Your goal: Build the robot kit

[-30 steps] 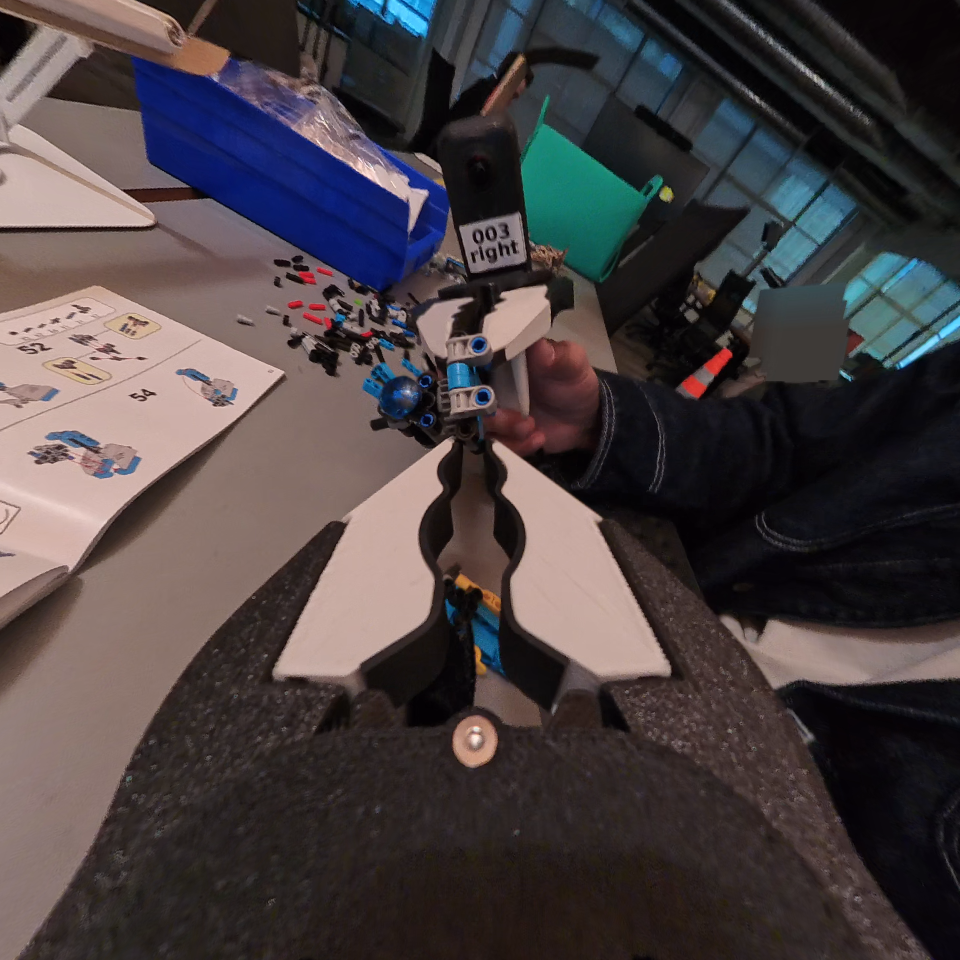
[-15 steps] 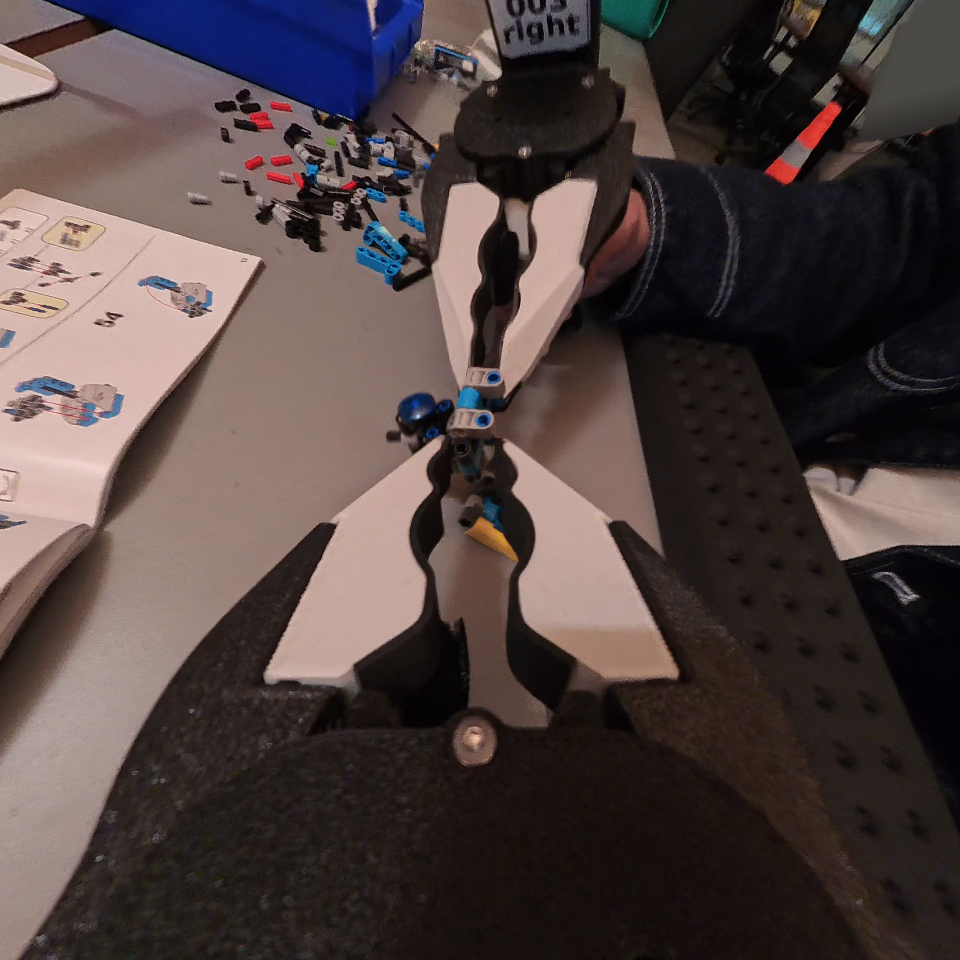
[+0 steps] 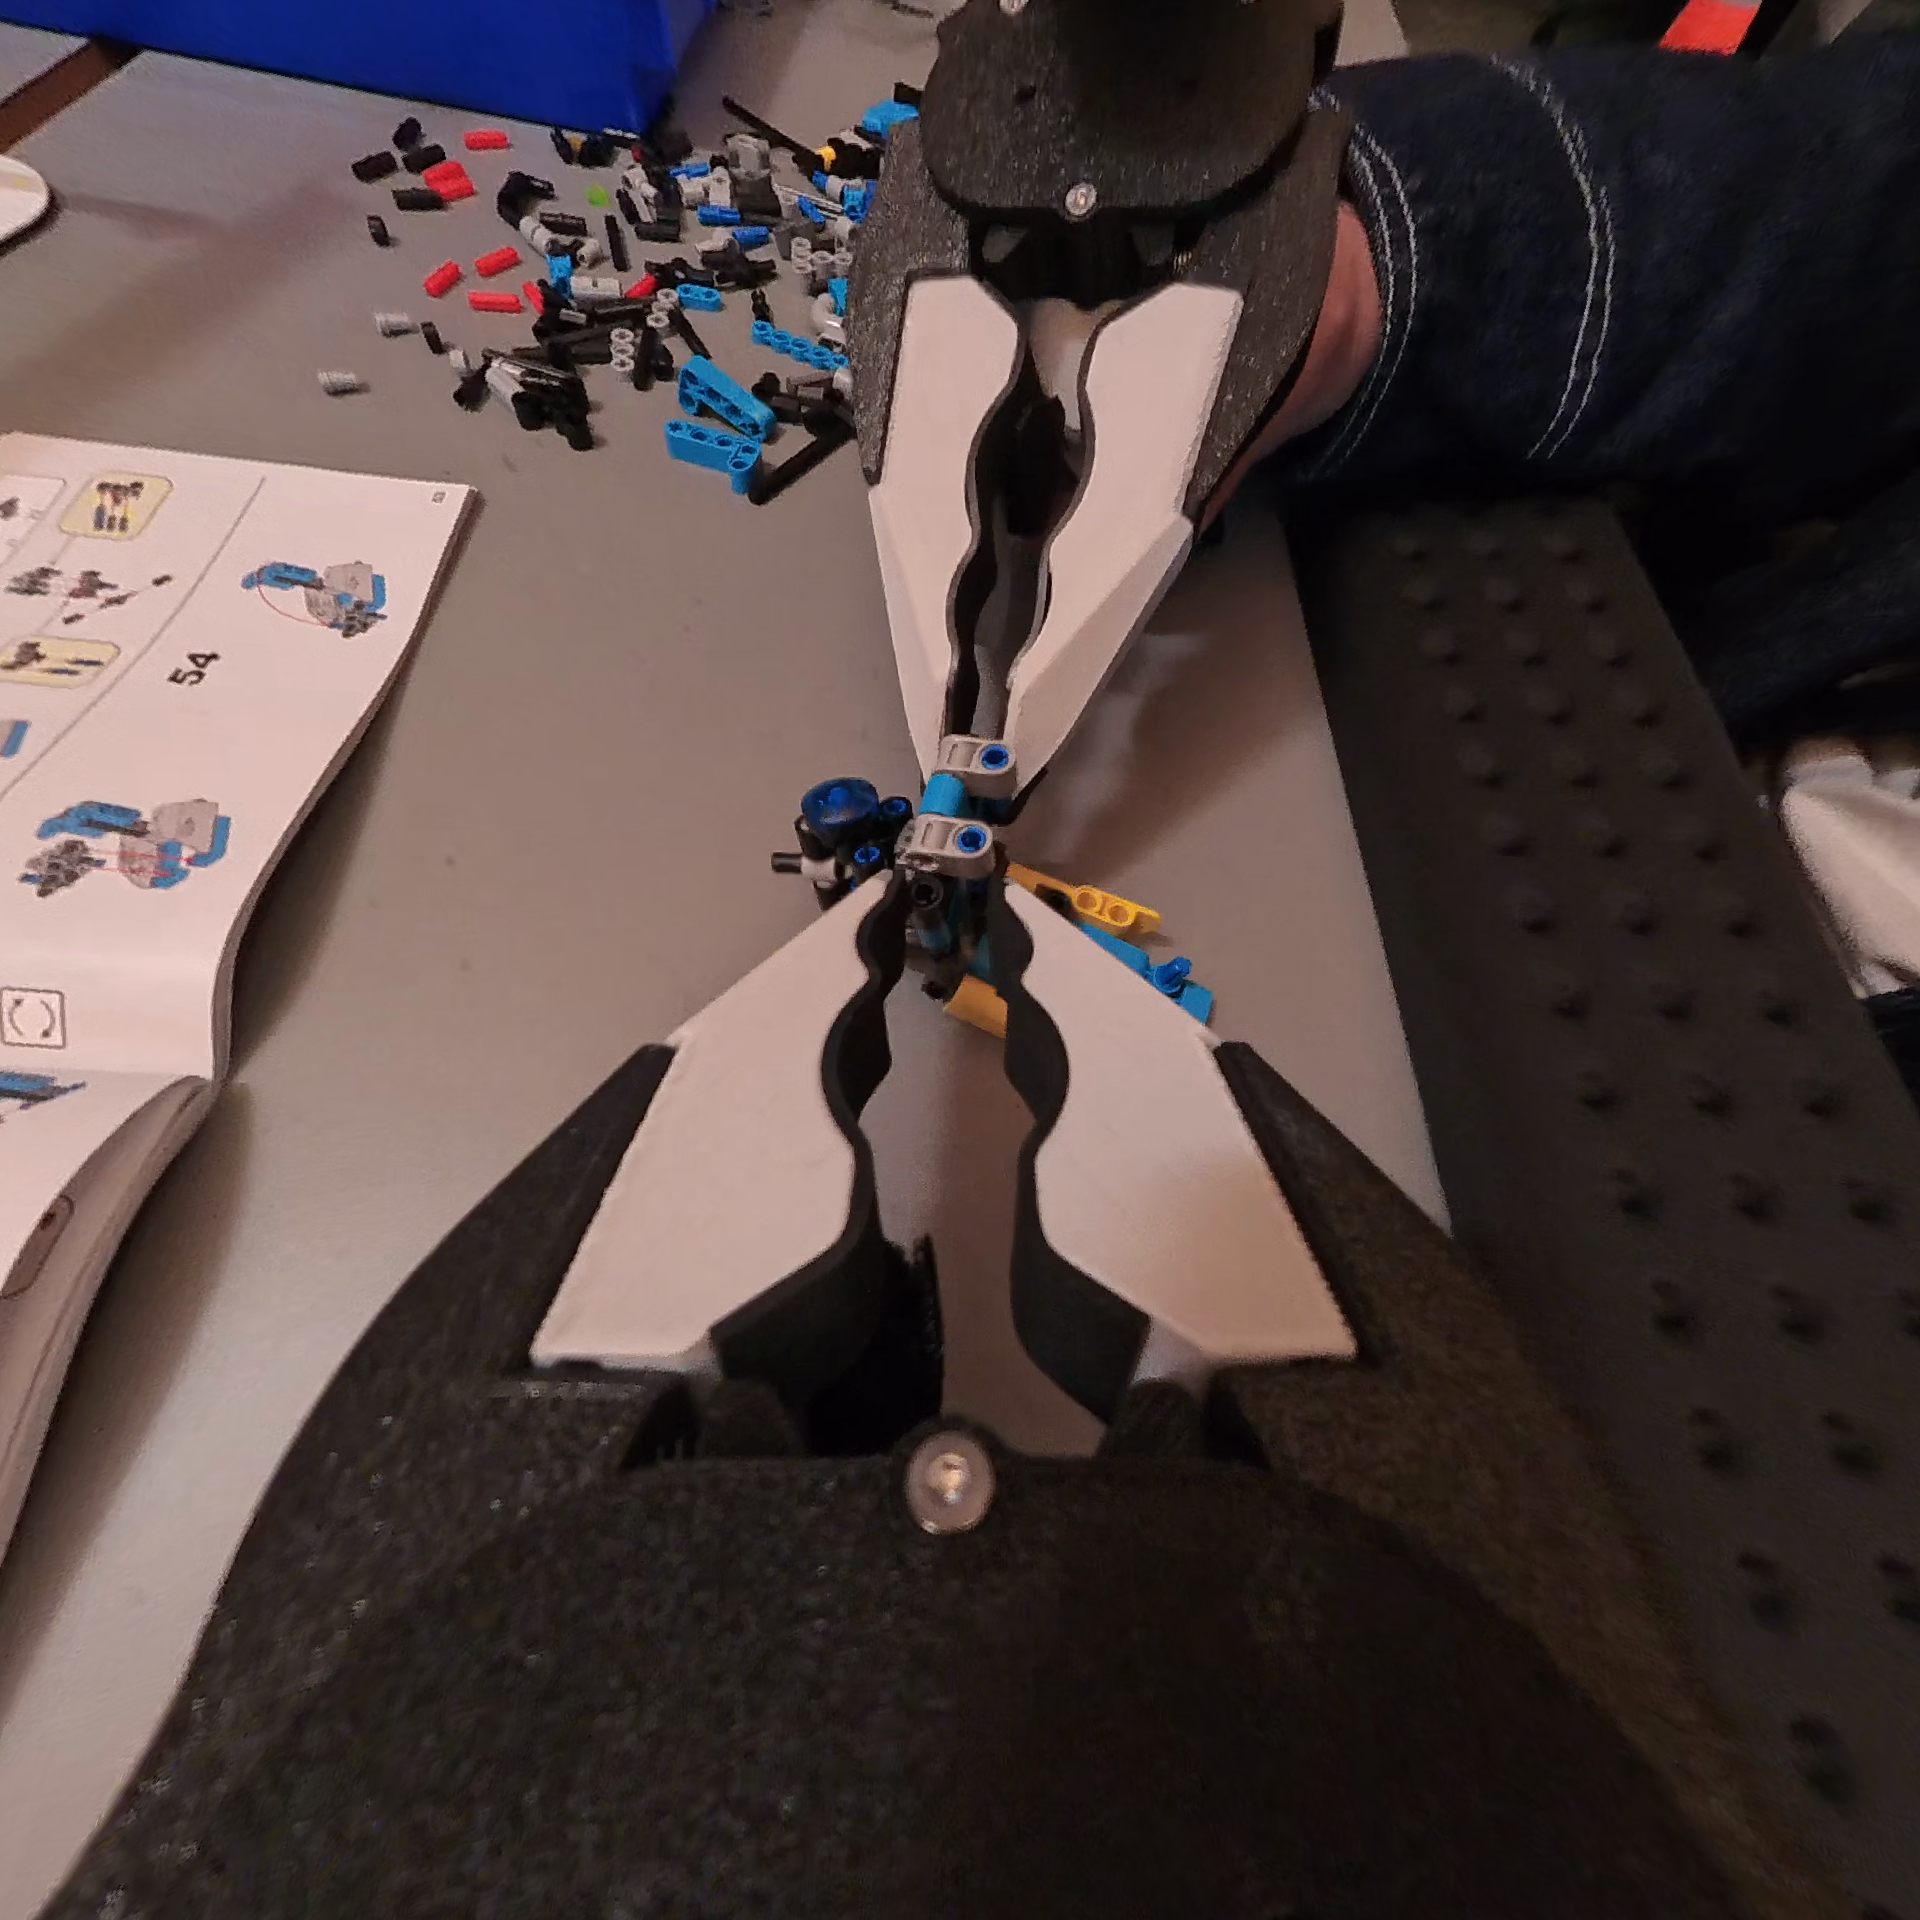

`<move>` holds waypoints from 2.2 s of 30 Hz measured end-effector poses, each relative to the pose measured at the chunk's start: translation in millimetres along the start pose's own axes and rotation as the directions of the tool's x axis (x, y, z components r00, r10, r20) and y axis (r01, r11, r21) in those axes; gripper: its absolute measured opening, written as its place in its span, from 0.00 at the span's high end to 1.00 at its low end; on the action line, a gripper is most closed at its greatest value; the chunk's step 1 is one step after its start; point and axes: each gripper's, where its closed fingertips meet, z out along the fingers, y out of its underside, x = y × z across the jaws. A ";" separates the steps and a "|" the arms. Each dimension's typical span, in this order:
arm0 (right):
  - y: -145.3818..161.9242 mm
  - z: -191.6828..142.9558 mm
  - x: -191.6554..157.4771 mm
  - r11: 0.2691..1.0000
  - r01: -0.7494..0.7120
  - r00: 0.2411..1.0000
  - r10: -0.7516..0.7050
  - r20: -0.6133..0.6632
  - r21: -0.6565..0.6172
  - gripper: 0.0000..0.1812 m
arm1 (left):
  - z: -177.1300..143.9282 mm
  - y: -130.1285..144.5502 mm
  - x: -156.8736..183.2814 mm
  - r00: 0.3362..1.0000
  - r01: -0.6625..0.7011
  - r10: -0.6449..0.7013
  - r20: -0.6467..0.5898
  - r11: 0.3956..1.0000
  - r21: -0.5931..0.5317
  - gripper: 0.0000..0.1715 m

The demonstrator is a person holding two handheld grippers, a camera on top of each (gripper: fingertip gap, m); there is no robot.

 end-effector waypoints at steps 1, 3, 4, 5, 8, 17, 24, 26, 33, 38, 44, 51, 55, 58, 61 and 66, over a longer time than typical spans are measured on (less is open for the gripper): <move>0.9 -0.7 0.2 1.000 0.015 1.000 -0.015 -0.016 -0.005 0.96 | 1.0 0.3 -0.1 1.000 -0.021 0.021 0.011 1.000 -0.007 0.91; 2.5 -1.4 1.8 0.999 0.043 0.998 -0.044 -0.045 -0.018 0.96 | 2.6 -0.7 -0.6 0.997 -0.064 0.064 0.040 0.998 -0.011 0.91; 2.9 -1.7 2.4 0.998 0.056 0.997 -0.058 -0.054 -0.024 0.96 | 3.2 -0.4 -1.1 0.996 -0.073 0.074 0.047 0.997 -0.015 0.91; 3.6 -1.0 2.9 0.998 0.064 0.996 -0.065 -0.060 -0.029 0.96 | 3.4 0.6 -1.4 0.997 -0.069 0.070 0.045 0.997 -0.021 0.91; 2.9 0.5 2.0 0.998 0.054 0.997 -0.055 -0.049 -0.027 0.96 | 1.6 0.6 -1.6 0.998 -0.052 0.053 0.034 0.998 -0.017 0.91; 3.7 1.2 -1.0 0.997 0.072 0.996 -0.073 -0.044 -0.033 0.96 | 0.0 2.7 0.9 0.999 0.028 -0.028 -0.024 0.999 -0.016 0.91; 5.9 -3.4 -9.3 0.999 -0.046 0.995 0.048 0.086 -0.028 0.86 | 2.6 4.0 4.3 0.999 -0.036 0.036 -0.025 0.999 -0.022 0.92; 10.2 -3.4 -6.9 0.999 -0.017 0.998 0.021 0.066 -0.050 0.91 | 2.6 4.4 3.2 0.999 -0.044 0.044 -0.018 0.999 -0.025 0.92; 10.6 -2.0 -5.4 0.997 0.041 0.999 -0.040 0.020 -0.058 0.96 | 1.6 3.4 5.0 0.999 -0.031 0.030 -0.034 0.999 -0.024 0.92; 11.3 -2.1 -7.7 0.996 0.056 0.998 -0.055 0.019 -0.066 0.96 | 1.7 3.7 6.3 0.999 -0.019 0.018 -0.050 1.000 -0.023 0.92; 13.0 -1.1 -10.5 0.993 0.085 0.996 -0.085 0.015 -0.076 0.96 | 1.2 5.6 8.5 0.998 -0.014 0.012 -0.067 1.000 -0.027 0.92; 19.5 2.1 -14.5 0.988 0.106 0.994 -0.104 0.023 -0.112 0.96 | 2.8 11.1 13.2 0.995 -0.008 0.004 -0.099 0.999 -0.046 0.91; 23.9 4.9 -12.8 0.982 0.125 0.992 -0.127 0.001 -0.143 0.96 | 4.2 14.5 12.3 0.996 -0.026 0.020 -0.084 0.998 -0.065 0.91; 18.2 1.8 -10.0 0.990 0.091 0.996 -0.092 0.003 -0.110 0.97 | 3.2 14.9 11.5 0.995 0.012 -0.018 -0.096 0.997 -0.070 0.91; 18.2 -2.2 -4.7 0.990 0.085 0.996 -0.088 -0.029 -0.110 0.96 | 3.2 16.6 11.0 0.994 0.035 -0.043 -0.102 0.996 -0.079 0.92; 12.2 -21.2 -3.5 0.993 0.099 0.981 -0.109 -0.163 -0.065 0.88 | -1.1 12.5 15.3 0.990 0.049 -0.056 -0.131 0.997 -0.058 0.96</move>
